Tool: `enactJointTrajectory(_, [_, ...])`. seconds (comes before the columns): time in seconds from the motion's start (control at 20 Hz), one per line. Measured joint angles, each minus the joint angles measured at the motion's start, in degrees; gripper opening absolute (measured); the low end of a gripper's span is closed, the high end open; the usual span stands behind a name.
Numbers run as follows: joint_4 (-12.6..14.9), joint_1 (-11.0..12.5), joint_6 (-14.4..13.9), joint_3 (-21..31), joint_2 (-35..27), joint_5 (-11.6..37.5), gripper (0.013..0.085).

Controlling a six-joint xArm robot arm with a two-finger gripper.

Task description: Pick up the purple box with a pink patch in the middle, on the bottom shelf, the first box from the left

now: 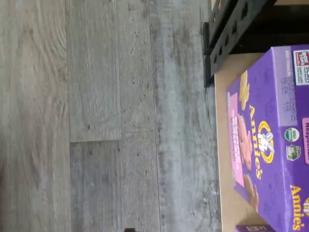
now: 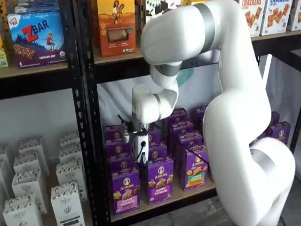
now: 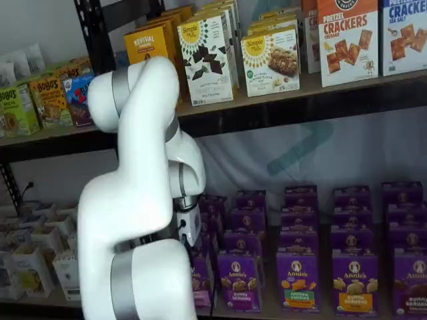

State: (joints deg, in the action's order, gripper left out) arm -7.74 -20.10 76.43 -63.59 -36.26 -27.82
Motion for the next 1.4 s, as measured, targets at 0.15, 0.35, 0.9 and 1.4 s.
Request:
enactJointTrajectory(0.15, [-1.88, -0.45, 1.29, 0.2, -0.12, 0.26, 0.085])
enactJointTrajectory(0.35, [-4.24, -1.17, 2.77, 0.48, -0.48, 1.54, 0.085])
enactJointTrajectory(0.9, [-15.42, -2.54, 11.69, -2.05, -3.54, 5.98, 0.085])
enactJointTrajectory(1.4, [-12.35, -1.47, 9.62, -10.37, -10.01, 3.4, 0.085])
